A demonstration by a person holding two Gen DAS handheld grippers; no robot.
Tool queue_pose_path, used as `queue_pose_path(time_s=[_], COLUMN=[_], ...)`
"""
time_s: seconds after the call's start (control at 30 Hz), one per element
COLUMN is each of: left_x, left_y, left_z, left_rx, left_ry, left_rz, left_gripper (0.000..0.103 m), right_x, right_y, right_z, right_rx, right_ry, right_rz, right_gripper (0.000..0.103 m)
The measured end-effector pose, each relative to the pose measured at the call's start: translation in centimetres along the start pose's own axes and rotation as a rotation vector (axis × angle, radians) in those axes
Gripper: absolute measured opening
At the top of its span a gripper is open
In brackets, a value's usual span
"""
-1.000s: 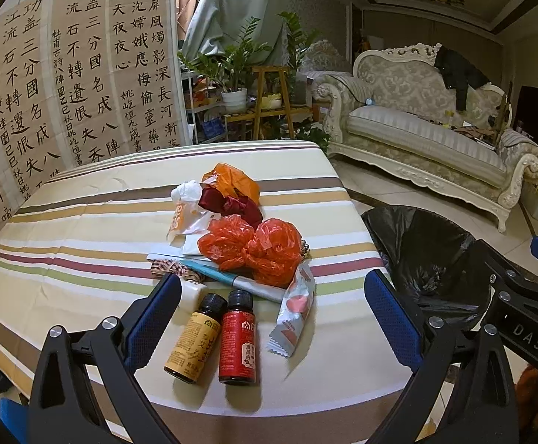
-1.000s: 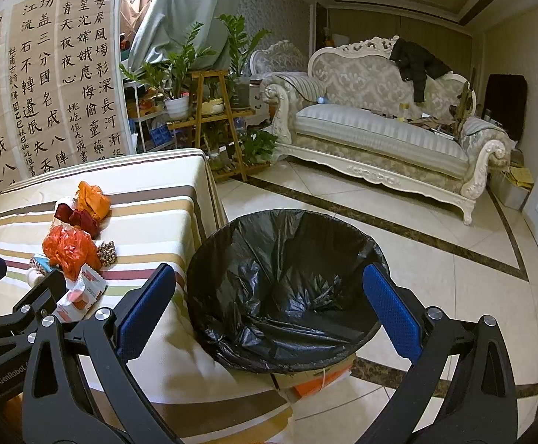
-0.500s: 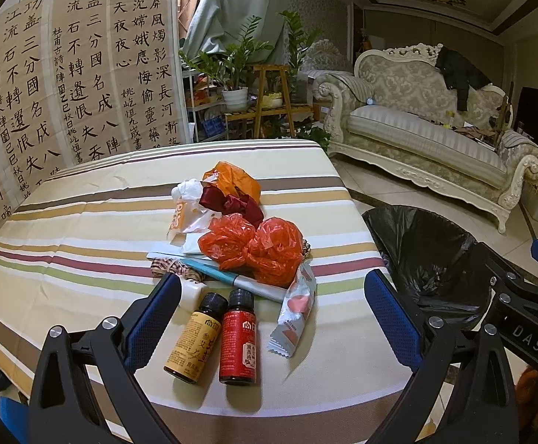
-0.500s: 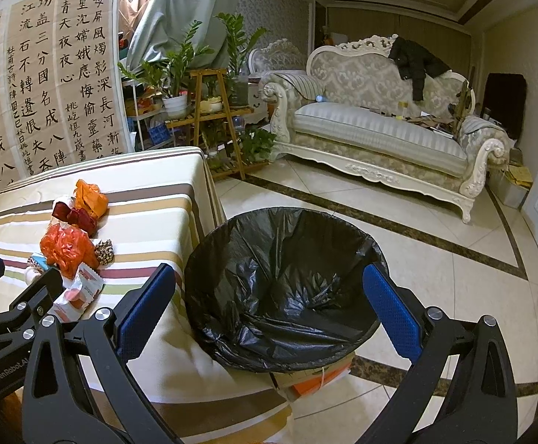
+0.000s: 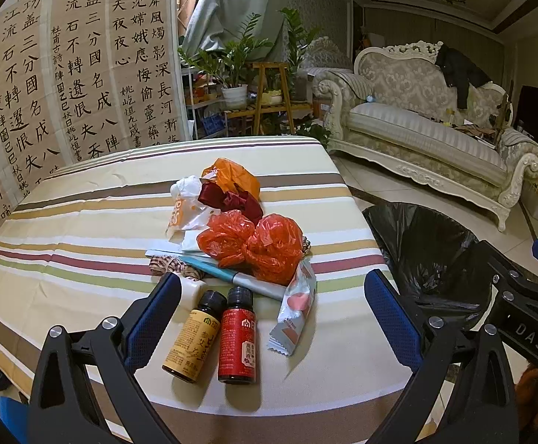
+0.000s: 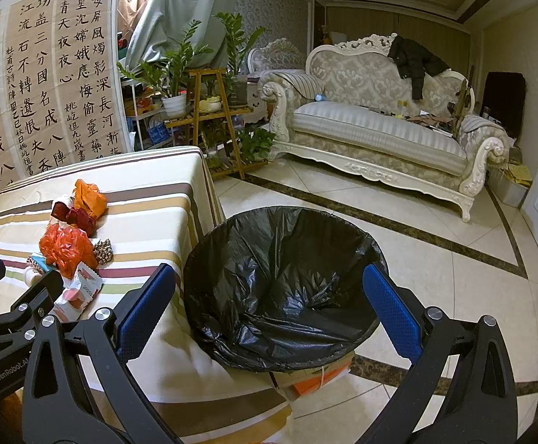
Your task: Collect trash
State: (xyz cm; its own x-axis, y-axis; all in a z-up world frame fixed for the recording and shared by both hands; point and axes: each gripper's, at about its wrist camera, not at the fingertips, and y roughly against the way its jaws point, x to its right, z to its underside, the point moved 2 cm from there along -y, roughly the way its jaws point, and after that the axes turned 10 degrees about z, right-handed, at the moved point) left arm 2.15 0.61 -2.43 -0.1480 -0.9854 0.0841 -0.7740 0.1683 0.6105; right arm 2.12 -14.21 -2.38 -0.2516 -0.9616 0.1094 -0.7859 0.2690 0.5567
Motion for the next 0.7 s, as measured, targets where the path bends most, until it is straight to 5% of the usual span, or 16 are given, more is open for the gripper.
queue_pose_path(time_s=[0.7], left_x=[0.20], left_y=[-0.30], left_z=[0.26], left_rx=[-0.010], left_ry=[0.001], left_rz=[0.004], left_gripper=[0.097], right_x=[0.15], right_y=[-0.30], right_z=[0.25], right_rx=[-0.007], right_ry=[-0.004], right_rz=[0.000], right_gripper=[0.099])
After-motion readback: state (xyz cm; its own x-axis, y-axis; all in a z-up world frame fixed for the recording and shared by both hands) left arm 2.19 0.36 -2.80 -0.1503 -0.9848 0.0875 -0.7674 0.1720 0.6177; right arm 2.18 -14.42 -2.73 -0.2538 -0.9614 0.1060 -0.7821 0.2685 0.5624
